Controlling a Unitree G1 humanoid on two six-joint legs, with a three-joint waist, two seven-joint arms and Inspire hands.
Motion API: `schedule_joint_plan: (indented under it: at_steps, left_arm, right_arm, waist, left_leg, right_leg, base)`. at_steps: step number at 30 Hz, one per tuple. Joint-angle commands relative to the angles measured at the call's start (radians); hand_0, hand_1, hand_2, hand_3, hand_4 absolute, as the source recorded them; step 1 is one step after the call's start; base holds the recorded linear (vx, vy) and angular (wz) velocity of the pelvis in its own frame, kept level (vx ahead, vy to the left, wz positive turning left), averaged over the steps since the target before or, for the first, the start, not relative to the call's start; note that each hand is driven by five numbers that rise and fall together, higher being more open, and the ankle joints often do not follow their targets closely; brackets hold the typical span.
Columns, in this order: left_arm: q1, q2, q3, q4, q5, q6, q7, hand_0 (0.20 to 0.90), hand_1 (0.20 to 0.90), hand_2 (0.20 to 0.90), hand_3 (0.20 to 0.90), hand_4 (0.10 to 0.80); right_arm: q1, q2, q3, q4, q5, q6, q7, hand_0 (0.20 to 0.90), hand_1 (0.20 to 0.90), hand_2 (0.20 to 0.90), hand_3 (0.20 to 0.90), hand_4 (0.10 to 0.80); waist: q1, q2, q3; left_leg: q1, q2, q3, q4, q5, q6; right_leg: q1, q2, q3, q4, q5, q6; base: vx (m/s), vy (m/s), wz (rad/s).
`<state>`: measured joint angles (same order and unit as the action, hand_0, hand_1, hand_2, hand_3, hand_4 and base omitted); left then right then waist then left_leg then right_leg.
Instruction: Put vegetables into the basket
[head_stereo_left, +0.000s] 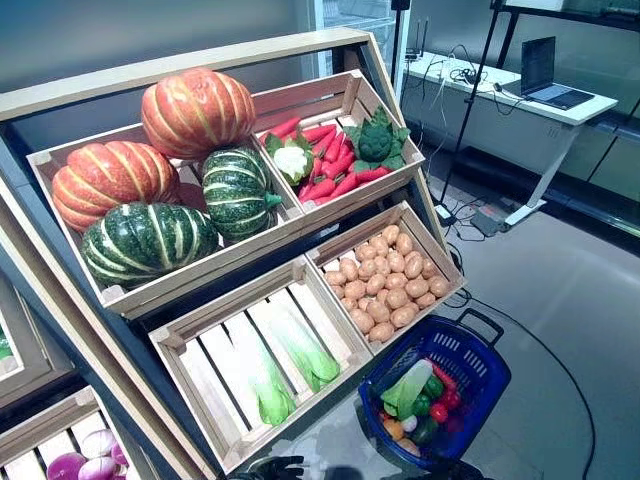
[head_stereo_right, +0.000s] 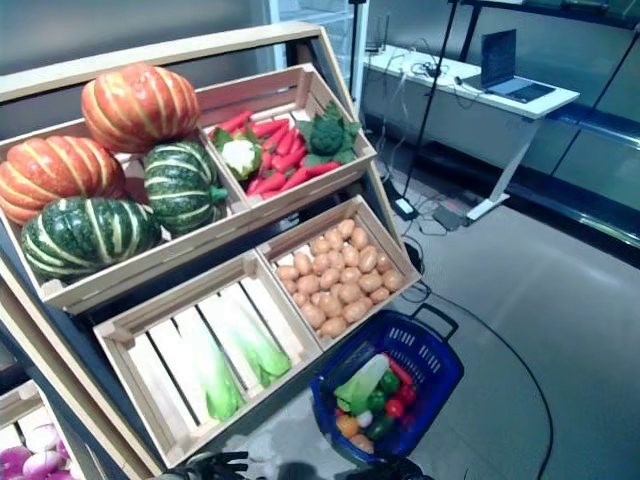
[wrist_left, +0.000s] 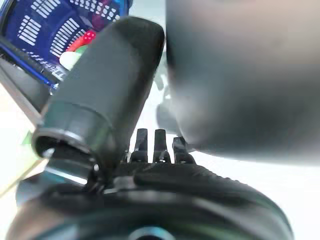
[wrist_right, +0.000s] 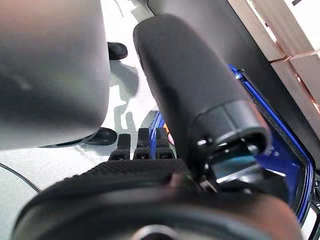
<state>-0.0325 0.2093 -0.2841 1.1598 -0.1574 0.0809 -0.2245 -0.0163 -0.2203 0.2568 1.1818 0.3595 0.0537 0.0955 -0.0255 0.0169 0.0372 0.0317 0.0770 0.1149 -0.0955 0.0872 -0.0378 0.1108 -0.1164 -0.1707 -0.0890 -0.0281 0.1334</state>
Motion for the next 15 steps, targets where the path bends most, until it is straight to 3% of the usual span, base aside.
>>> schedule_joint_plan:
  at_steps: [1, 8, 13, 15]
  left_arm:
    - [-0.094, 0.013, -0.011, 0.05, 0.03, -0.028, -0.011, 0.9, 0.9, 0.9, 0.9, 0.8]
    - [-0.092, 0.012, -0.015, 0.06, 0.057, -0.026, -0.016, 0.9, 0.9, 0.9, 0.9, 0.8]
    - [-0.102, 0.02, -0.042, 0.039, 0.105, -0.071, -0.048, 0.9, 0.9, 0.9, 0.9, 0.8]
    - [-0.113, 0.031, -0.051, -0.013, 0.05, -0.024, -0.116, 0.9, 0.9, 0.9, 0.9, 0.8]
  right_arm:
    - [-0.066, 0.018, 0.04, 0.009, -0.01, -0.032, 0.008, 0.9, 0.9, 0.9, 0.9, 0.8]
    - [-0.068, 0.018, 0.042, 0.013, -0.014, -0.029, 0.004, 0.9, 0.9, 0.9, 0.9, 0.8]
    - [-0.072, 0.011, 0.048, 0.012, -0.012, -0.028, 0.007, 0.9, 0.9, 0.9, 0.9, 0.8]
    - [-0.071, 0.002, 0.05, -0.005, -0.014, -0.017, 0.011, 0.9, 0.9, 0.9, 0.9, 0.8]
  waist:
    - [0.01, -0.029, 0.03]
    - [0.01, -0.029, 0.03]
    - [0.006, -0.026, 0.032]
    - [0.002, -0.024, 0.035]
  left_leg:
    - [0.029, 0.002, 0.008, 0.008, -0.092, -0.009]
    - [0.032, 0.002, 0.007, 0.008, -0.093, -0.01]
    - [0.033, 0.004, 0.01, 0.008, -0.093, -0.011]
    - [0.032, 0.005, 0.014, 0.008, -0.091, -0.013]
  right_leg:
    - [-0.045, -0.042, 0.004, 0.002, 0.063, 0.01]
    - [-0.042, -0.04, 0.004, 0.002, 0.061, 0.009]
    - [-0.043, -0.039, 0.006, 0.002, 0.062, 0.01]
    - [-0.046, -0.038, 0.01, 0.002, 0.064, 0.012]
  base:
    - [0.0, 0.0, 0.0]
    - [0.0, 0.0, 0.0]
    - [0.0, 0.0, 0.0]
    - [0.0, 0.0, 0.0]
